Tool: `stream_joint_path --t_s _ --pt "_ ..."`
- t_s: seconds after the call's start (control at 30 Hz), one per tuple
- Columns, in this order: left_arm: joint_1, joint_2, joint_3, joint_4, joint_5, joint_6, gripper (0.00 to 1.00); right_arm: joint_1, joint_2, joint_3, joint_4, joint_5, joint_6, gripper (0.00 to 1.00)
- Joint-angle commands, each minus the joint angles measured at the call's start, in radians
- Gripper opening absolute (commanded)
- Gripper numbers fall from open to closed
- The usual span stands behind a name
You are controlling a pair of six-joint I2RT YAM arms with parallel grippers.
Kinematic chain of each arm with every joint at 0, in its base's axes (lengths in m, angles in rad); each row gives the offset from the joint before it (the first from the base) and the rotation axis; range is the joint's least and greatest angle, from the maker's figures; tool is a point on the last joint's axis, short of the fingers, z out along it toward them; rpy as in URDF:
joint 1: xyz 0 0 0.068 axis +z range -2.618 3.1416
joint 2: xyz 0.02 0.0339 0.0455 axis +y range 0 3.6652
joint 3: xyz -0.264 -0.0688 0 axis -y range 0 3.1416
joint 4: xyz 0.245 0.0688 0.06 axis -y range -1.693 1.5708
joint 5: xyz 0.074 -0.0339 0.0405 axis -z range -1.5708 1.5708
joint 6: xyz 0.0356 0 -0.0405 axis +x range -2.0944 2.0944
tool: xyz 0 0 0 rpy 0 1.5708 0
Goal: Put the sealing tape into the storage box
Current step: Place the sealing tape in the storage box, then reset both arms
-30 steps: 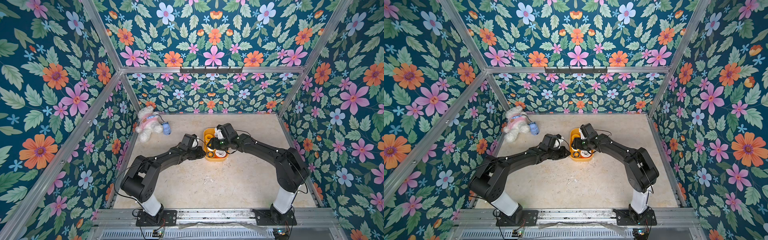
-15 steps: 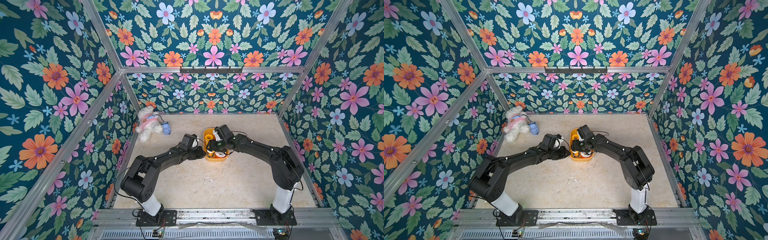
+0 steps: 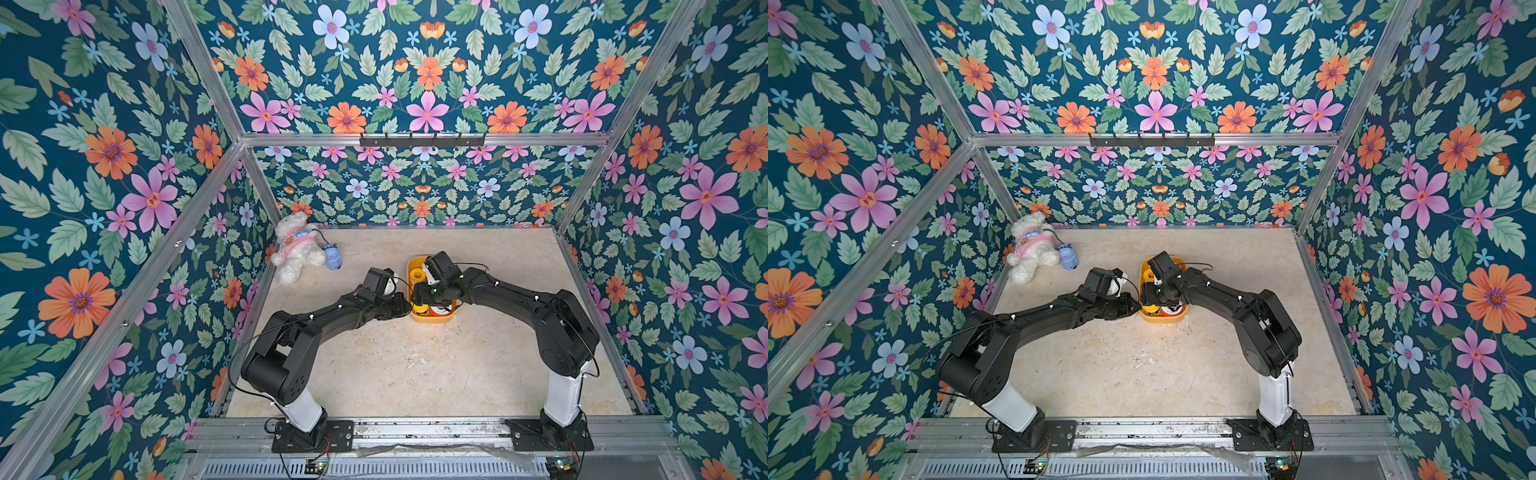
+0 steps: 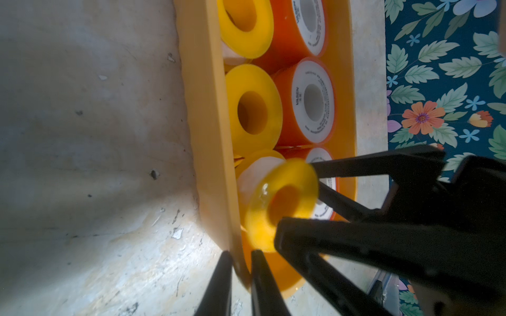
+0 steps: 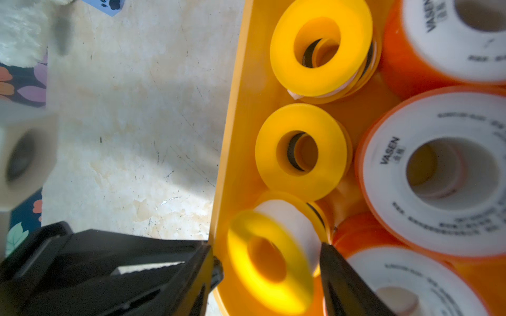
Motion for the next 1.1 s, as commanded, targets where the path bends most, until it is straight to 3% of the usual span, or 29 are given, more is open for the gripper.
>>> stream_joint_path --t_s 0.0,0.4,0.57,0.83,1.07 --pt "-0.003 0.006 0.008 0.001 0.001 0.017 0.18 0.008 0.011 0.014 -0.03 0.033 -0.01 0.68" --pt "-0.003 0.006 0.011 0.0 0.002 0.018 0.18 0.013 0.004 0.023 -0.036 0.05 -0.007 0.68" --pt "-0.003 -0.009 0.015 -0.007 -0.001 0.021 0.23 0.013 -0.048 0.001 0.002 0.05 0.002 0.68" --pt "-0.003 -0.098 0.017 -0.032 -0.06 0.051 0.55 0.004 -0.202 -0.125 0.132 0.173 0.007 0.75" --pt "-0.001 -0.212 -0.009 -0.076 -0.266 0.111 0.68 -0.018 -0.35 -0.256 0.208 0.394 0.016 0.82"
